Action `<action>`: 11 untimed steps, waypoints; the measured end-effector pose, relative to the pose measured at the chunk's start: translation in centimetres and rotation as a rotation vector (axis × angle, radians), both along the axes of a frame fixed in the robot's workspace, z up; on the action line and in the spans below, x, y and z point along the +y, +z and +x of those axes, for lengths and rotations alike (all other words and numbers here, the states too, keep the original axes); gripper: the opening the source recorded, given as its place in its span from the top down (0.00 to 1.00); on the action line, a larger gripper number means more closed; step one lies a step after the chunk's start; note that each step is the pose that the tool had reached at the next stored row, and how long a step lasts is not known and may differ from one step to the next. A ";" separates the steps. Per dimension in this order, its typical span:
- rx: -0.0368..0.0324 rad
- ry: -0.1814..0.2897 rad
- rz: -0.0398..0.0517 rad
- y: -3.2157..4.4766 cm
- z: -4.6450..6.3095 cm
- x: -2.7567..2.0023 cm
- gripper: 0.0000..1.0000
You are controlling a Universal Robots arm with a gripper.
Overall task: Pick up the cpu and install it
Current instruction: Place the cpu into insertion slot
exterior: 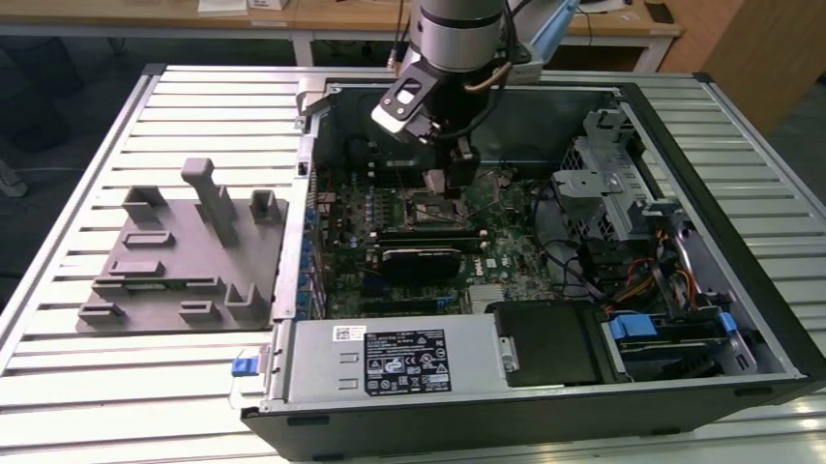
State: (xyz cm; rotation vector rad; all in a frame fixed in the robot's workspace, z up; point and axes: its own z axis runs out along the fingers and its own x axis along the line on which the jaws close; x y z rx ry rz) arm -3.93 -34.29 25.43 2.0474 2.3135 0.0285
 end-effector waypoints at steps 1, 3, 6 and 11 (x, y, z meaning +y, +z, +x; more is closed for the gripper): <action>0.0000 -0.020 0.0000 -0.04 0.0 0.00 0.46; 0.0000 -0.055 -0.0001 -0.13 0.0 0.00 0.46; 0.0001 -0.072 -0.0002 -0.15 0.0 0.00 0.46; -0.0003 -0.073 0.0004 -0.24 0.0 0.00 0.46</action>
